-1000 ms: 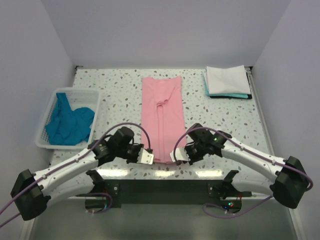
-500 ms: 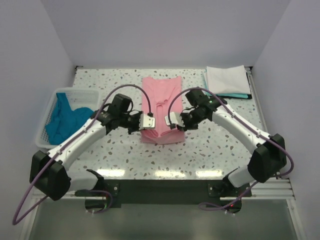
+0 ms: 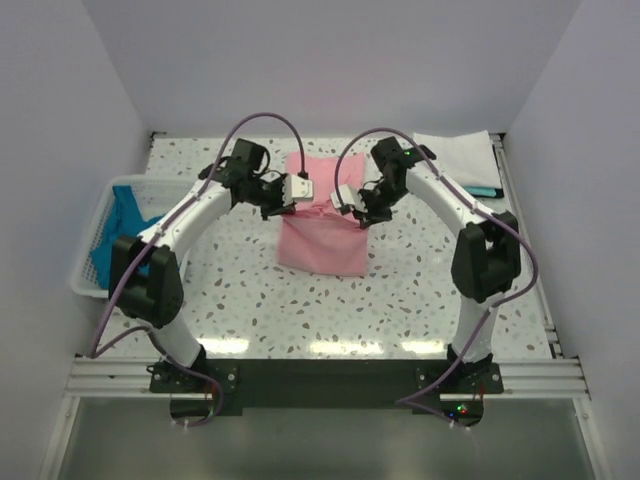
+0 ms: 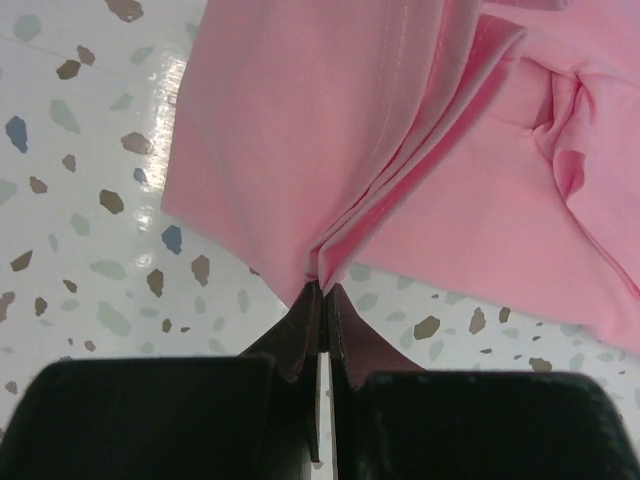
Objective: Fold and stack the t-shirts
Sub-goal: Fold the tshirt
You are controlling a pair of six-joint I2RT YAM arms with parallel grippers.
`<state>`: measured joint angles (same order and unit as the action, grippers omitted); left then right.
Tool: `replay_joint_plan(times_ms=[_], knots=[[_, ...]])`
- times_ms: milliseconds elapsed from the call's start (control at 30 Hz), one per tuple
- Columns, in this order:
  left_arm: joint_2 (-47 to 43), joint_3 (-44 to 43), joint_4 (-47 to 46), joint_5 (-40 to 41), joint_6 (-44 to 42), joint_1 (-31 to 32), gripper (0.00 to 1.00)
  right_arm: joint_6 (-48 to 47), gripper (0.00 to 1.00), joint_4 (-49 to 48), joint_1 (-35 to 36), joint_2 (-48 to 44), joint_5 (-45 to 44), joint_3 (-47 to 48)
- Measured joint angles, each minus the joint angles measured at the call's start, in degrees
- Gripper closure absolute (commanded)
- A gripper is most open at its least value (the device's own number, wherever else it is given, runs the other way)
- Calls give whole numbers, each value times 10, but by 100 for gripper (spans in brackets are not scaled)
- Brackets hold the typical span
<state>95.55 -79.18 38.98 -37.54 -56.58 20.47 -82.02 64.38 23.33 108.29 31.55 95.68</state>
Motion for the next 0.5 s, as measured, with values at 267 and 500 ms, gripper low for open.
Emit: replay_joint_plan(times_ms=[267, 500], knots=[[105, -83, 1, 3, -3, -16, 100, -35, 100, 33, -22, 109, 8, 104], [148, -97, -3, 8, -10, -20, 100, -47, 100, 38, -25, 171, 9, 164]])
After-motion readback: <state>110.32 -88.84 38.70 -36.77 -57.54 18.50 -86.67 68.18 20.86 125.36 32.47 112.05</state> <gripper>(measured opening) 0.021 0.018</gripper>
